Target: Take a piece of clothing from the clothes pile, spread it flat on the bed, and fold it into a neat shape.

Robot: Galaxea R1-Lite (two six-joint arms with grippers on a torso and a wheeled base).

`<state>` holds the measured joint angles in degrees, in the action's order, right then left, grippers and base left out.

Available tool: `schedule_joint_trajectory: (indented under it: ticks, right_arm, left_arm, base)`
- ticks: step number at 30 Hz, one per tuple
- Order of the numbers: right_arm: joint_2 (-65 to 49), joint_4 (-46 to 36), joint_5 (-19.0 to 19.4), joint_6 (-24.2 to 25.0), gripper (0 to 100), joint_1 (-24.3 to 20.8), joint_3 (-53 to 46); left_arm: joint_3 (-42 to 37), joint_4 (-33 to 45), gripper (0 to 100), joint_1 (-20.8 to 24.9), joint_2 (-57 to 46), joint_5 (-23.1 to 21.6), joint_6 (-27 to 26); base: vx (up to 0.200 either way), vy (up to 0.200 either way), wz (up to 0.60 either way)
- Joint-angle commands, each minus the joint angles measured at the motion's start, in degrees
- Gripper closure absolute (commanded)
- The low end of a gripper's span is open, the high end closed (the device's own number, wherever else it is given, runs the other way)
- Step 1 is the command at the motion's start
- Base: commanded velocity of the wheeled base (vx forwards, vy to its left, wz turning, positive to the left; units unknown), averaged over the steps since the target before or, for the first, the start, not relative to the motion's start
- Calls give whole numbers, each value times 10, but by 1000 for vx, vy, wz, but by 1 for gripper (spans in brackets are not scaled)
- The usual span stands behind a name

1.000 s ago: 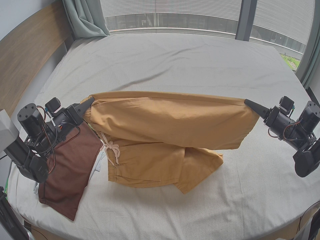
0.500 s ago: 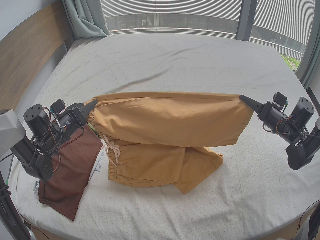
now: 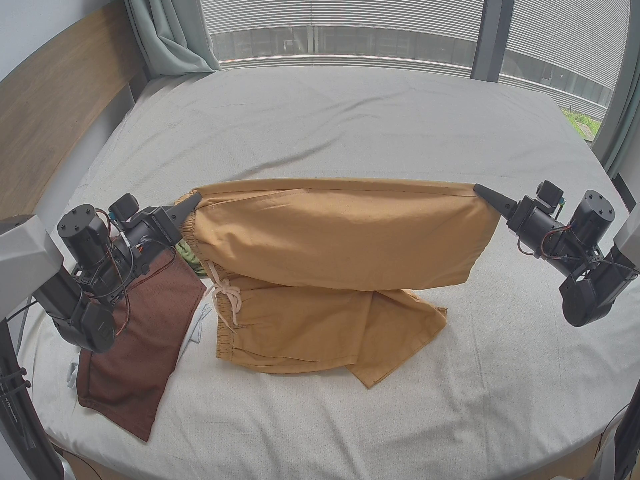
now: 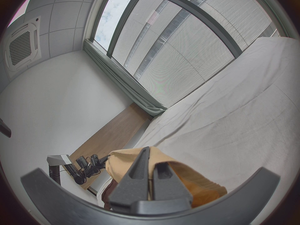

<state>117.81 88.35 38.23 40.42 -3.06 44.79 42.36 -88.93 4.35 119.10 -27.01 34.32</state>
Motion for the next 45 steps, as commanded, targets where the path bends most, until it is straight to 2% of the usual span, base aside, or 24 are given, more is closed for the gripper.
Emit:
schedule_joint_trajectory:
  ticks: [1, 14, 20, 25, 30, 45]
  right_arm:
    - [29, 1, 1, 0, 100, 3, 26]
    - [71, 0, 1, 0, 100, 2, 71]
    - [102, 0, 3, -1, 100, -1, 100]
    - [126, -1, -1, 7, 100, -2, 138]
    - [146, -1, -2, 36, 100, -1, 180]
    - [220, -1, -2, 38, 100, 0, 297]
  left_arm:
    - [12, 0, 100, 4, 17, 4, 1]
    - [56, 1, 100, 11, 57, 40, 3]
    - [79, 1, 100, 14, 68, 43, 38]
    - [106, 1, 100, 13, 85, 68, 41]
    - [127, 1, 100, 14, 104, 71, 41]
    - [201, 0, 100, 19, 163, 78, 49]
  base:
    - [0, 0, 0]
    - [0, 0, 0]
    - [0, 0, 0]
    - [0, 0, 0]
    - [0, 0, 0]
    - [0, 0, 0]
